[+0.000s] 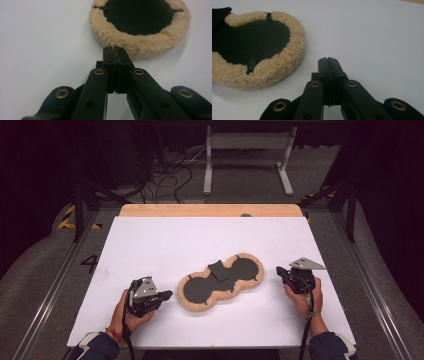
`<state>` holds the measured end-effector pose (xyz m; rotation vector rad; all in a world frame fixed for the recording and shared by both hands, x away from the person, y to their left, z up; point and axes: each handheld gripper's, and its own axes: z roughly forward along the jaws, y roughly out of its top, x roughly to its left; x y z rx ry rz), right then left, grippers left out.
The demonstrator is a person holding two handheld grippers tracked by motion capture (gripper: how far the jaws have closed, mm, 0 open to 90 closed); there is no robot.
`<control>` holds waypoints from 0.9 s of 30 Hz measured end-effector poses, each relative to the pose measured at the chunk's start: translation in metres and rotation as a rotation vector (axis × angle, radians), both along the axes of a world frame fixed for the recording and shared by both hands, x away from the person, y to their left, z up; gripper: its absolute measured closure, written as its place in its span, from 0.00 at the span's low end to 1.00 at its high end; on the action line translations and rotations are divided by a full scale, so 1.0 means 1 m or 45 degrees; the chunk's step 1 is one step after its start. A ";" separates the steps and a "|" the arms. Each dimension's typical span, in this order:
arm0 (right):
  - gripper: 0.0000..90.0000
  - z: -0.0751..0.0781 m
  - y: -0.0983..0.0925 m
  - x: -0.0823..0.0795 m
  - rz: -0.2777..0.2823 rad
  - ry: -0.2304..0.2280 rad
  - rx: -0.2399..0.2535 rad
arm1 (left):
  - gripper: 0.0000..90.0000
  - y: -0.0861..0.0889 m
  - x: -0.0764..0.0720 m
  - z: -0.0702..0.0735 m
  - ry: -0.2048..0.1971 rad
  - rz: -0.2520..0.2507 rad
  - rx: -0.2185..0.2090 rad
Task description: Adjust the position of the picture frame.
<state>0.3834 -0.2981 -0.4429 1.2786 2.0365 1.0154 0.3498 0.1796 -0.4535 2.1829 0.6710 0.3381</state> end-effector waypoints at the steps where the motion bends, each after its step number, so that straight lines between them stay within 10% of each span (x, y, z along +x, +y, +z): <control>1: 1.00 -0.001 0.002 0.001 0.005 0.005 0.001 | 0.98 0.000 0.002 0.000 0.003 0.011 -0.009; 11: 1.00 -0.008 0.016 0.018 0.013 0.052 -0.029 | 0.99 -0.012 0.022 0.002 -0.022 -0.008 0.014; 27: 1.00 -0.011 0.027 0.029 0.066 0.095 -0.027 | 0.95 -0.014 0.015 -0.006 0.017 -0.022 0.066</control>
